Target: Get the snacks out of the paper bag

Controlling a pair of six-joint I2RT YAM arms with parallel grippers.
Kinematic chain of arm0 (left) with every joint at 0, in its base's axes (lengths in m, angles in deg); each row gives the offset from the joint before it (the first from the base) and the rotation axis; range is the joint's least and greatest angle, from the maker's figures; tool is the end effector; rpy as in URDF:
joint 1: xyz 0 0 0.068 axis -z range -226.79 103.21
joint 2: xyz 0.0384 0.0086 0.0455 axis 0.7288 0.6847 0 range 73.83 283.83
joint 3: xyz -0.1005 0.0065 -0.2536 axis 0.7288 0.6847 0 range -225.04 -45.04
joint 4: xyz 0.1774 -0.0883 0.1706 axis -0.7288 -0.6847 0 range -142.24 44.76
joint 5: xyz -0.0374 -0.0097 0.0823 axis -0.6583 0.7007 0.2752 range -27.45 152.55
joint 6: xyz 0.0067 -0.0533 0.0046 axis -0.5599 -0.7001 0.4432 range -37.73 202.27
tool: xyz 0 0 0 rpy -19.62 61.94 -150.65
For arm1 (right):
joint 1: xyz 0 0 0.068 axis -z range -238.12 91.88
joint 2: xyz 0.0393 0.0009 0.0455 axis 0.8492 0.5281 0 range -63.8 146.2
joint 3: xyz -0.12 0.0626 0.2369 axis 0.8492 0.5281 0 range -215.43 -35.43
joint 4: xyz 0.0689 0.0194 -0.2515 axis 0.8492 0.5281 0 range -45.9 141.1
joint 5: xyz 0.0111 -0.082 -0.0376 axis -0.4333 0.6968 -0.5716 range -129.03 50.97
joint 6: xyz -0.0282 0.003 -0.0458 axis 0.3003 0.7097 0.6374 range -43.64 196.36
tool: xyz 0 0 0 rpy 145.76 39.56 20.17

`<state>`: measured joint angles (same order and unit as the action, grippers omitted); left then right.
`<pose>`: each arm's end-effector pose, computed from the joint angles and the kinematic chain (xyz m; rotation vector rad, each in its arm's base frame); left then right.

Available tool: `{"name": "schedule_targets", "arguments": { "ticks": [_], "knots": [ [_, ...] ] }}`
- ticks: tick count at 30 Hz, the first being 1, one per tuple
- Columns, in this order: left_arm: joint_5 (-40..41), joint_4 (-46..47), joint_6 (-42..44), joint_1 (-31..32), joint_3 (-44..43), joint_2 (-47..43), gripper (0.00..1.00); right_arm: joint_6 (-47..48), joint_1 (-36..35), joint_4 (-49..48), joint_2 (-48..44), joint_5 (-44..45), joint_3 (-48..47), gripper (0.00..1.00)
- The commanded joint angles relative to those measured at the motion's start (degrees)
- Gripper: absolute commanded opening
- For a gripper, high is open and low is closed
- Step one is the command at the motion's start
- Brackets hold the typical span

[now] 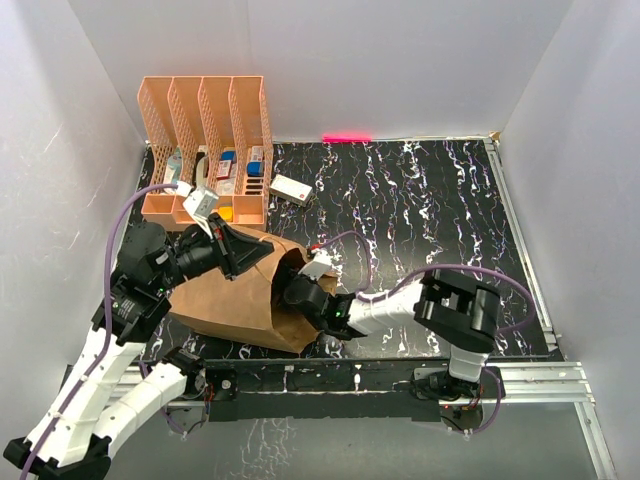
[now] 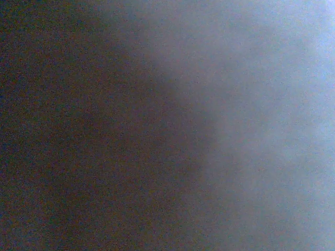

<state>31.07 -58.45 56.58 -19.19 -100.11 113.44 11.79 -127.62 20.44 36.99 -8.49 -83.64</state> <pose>0.1164 -0.0818 0.4091 0.4921 1.5808 -1.1411 0.1422 0.3285 0.1640 0.2479 2.1144 0.9179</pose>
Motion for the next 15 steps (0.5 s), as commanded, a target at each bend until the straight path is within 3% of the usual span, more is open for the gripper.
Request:
{"name": "schedule_targets", "arguments": {
  "ticks": [1,5,15],
  "knots": [
    [0.6,-1.4,0.9,0.2,-0.2,-1.9,0.00,-2.6,0.1,-3.9,2.9,4.0,-4.9,0.65],
    [0.9,-1.8,0.8,0.2,0.3,-2.6,0.00,-2.7,0.5,-3.6,5.0,2.8,-7.6,0.59],
    [6.6,-4.1,0.7,0.3,1.2,-4.7,0.00,3.7,0.6,-3.1,2.2,1.3,-7.7,0.22]
  ]
}}
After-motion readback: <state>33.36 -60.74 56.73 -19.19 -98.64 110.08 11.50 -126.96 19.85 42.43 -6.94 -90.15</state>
